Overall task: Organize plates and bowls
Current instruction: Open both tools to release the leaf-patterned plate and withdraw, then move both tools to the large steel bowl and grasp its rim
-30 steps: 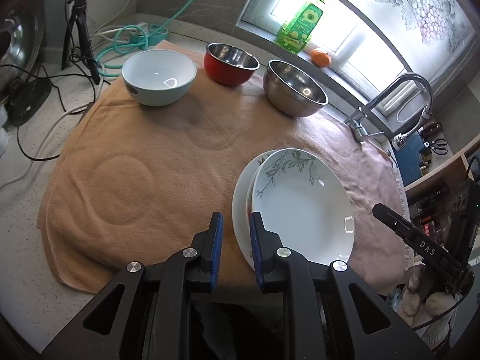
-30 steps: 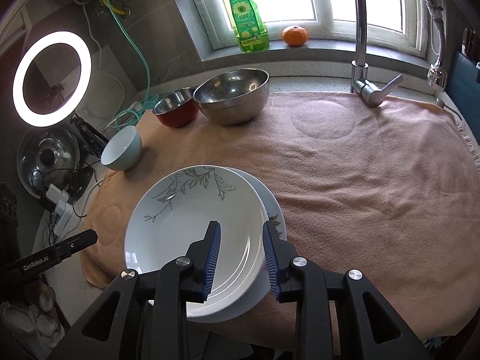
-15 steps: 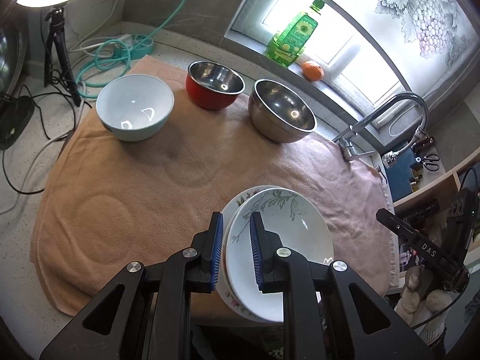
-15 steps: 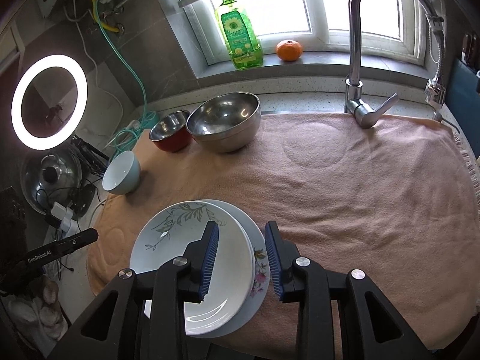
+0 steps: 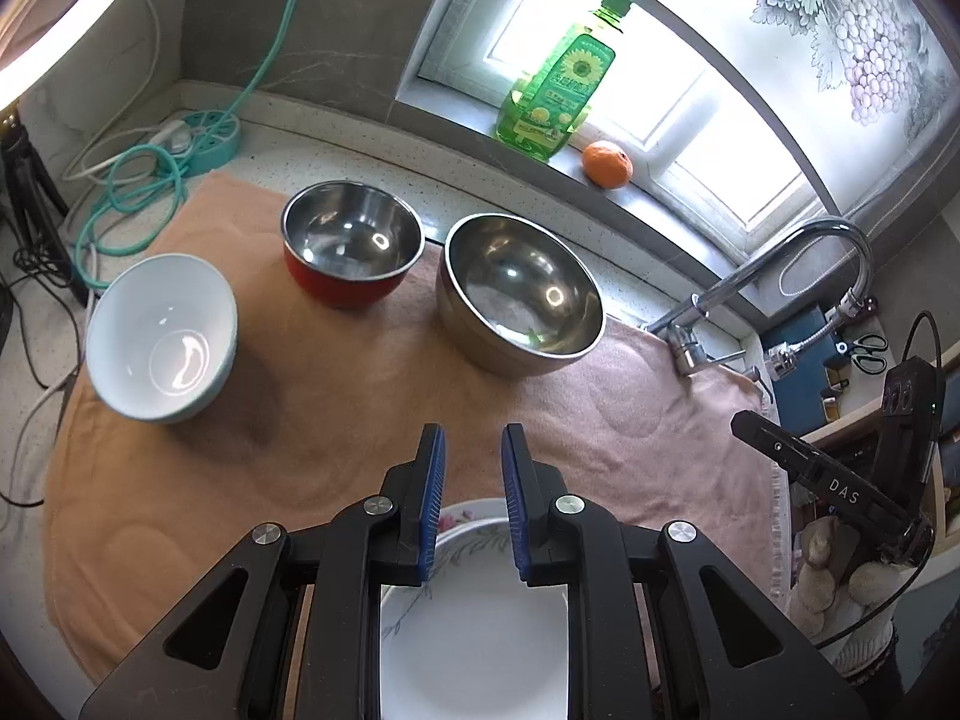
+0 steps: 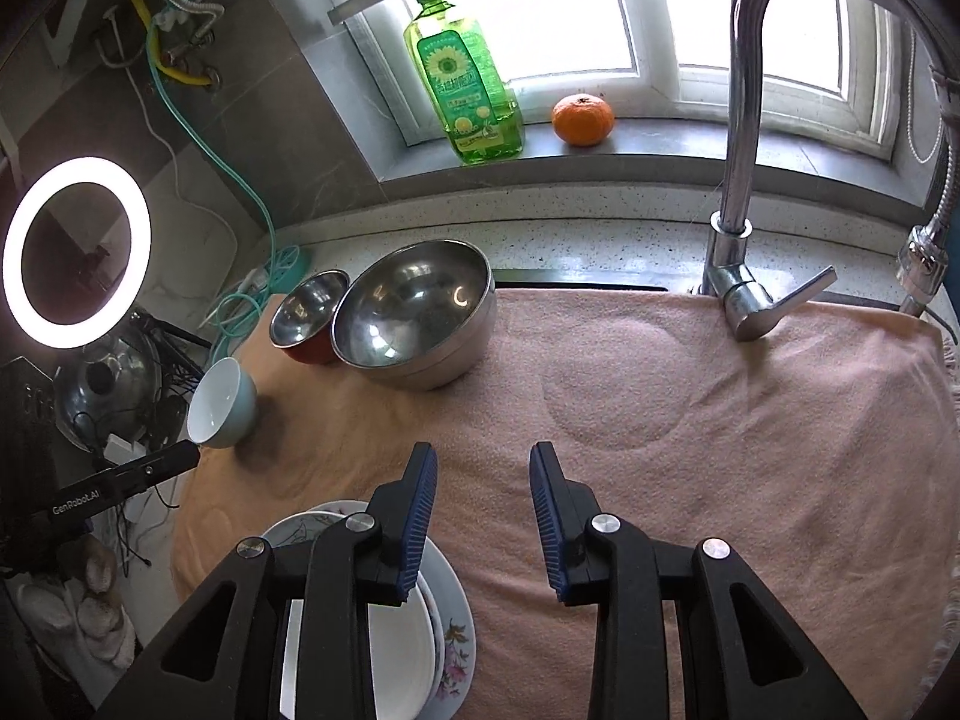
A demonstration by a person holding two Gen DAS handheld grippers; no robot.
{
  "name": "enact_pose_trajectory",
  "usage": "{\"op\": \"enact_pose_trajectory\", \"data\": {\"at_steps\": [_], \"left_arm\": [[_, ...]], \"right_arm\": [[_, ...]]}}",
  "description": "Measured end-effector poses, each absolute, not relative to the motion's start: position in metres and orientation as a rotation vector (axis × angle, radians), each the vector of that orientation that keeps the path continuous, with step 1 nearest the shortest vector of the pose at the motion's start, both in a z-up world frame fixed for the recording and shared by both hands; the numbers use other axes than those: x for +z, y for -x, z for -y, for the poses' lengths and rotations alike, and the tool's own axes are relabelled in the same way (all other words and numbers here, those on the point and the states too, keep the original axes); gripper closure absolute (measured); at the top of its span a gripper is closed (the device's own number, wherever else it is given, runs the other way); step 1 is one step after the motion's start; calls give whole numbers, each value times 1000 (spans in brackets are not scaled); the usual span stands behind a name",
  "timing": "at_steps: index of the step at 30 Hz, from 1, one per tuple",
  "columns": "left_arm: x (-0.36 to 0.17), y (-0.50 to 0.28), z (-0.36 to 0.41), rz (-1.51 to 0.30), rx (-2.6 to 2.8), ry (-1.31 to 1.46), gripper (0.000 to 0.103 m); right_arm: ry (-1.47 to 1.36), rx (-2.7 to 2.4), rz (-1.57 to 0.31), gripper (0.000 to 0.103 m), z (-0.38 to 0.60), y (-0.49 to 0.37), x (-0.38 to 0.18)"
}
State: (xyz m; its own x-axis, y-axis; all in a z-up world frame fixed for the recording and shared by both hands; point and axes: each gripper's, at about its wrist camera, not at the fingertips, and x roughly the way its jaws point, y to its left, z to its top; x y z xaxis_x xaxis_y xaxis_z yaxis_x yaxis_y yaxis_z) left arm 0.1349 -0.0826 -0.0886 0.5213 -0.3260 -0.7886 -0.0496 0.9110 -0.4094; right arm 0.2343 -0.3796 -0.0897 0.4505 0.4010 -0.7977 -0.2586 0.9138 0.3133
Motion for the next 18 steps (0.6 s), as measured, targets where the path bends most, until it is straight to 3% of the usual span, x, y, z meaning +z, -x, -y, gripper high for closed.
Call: {"op": "enact_pose_trajectory", "data": {"at_steps": [18], "left_arm": [[-125,-218,95,-1079,-72,467,80]], "right_arm": [[-204,511,-1120,70,361,-351,-134]]}}
